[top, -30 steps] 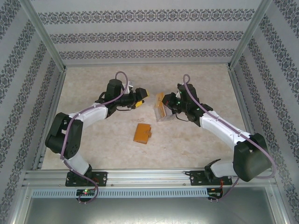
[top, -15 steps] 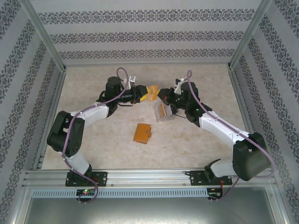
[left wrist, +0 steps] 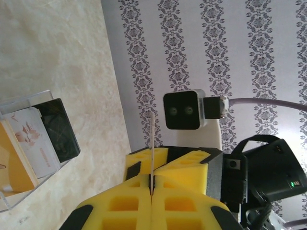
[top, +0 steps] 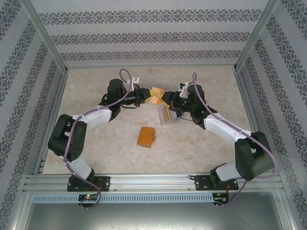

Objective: Put the credit cards into the card holder
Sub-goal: Pick up the credit card from the storage box.

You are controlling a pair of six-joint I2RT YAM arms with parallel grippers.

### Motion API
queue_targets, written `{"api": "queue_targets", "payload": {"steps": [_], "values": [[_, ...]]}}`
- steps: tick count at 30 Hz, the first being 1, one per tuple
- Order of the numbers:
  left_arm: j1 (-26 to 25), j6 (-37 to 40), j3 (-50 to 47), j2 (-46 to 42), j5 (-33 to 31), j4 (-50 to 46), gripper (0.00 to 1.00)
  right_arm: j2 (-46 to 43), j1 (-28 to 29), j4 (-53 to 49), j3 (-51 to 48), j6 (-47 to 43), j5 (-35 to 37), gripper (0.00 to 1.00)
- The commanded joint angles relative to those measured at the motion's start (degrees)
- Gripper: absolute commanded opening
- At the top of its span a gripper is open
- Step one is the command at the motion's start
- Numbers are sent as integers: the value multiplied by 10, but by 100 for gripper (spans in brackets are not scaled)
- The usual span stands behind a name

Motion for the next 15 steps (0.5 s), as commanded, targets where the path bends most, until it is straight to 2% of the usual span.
{"api": "queue_targets", "payload": {"steps": [1,7,11,13,14,15], "values": [[5,-15,-1,-19,30,51,0,16,-6,50,16,11,-50,31],[5,-13,5,-17,37,39,0,46,-7,137,17,50,-93,25],[4,-10,2,-17,33,24,0,51,-7,146,15,49,-105,17],[5,-6,1,-16,30,14,0,49,-7,145,15,41,-111,9],[5,-1,3,-15,28,3,1,46,-7,140,13,37,-110,7],[5,4,6,-14,26,-13,7,42,-6,135,10,33,-107,5]]}}
